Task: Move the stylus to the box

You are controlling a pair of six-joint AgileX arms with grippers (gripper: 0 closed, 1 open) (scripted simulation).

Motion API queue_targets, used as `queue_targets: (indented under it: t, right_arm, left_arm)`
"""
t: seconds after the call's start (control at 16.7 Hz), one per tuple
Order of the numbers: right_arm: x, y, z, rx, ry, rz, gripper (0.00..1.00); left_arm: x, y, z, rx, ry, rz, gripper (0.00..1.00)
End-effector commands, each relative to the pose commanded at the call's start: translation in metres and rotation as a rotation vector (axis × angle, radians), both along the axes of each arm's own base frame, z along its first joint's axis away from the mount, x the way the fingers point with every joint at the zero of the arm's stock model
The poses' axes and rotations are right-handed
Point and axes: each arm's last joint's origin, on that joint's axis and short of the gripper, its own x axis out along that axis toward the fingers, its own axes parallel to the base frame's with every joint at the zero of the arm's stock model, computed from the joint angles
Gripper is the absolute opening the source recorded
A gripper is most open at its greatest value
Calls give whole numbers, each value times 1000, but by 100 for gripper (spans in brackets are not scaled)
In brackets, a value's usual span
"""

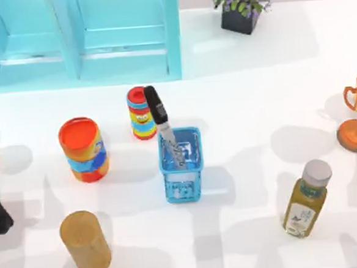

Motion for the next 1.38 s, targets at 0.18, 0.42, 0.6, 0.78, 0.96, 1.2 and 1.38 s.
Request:
queue_targets:
  t: [0.18, 0.42, 0.6, 0.78, 0.96, 1.2, 1.38]
  right_arm:
    - [0, 1, 2, 1, 2, 9, 100]
    - [7, 11, 21, 8, 42, 111, 100]
    - [23, 26, 41, 12, 119, 240, 100]
    - [50, 52, 56, 8, 227, 388, 100]
    - [83, 89, 60, -5, 343, 533, 100]
    - [119, 146, 45, -34, 486, 695, 100]
    - [132, 181, 25, -56, 568, 781, 100]
  left_arm:
    - [0, 0, 0, 0, 0, 0, 100]
    - [0, 0, 0, 0, 0, 0, 100]
    - [0, 0, 0, 0, 0, 0, 100]
    - [0, 0, 0, 0, 0, 0, 100]
    - [0, 0, 0, 0, 0, 0, 100]
    - [0, 0, 0, 0, 0, 0, 100]
    - [0, 0, 0, 0, 0, 0, 100]
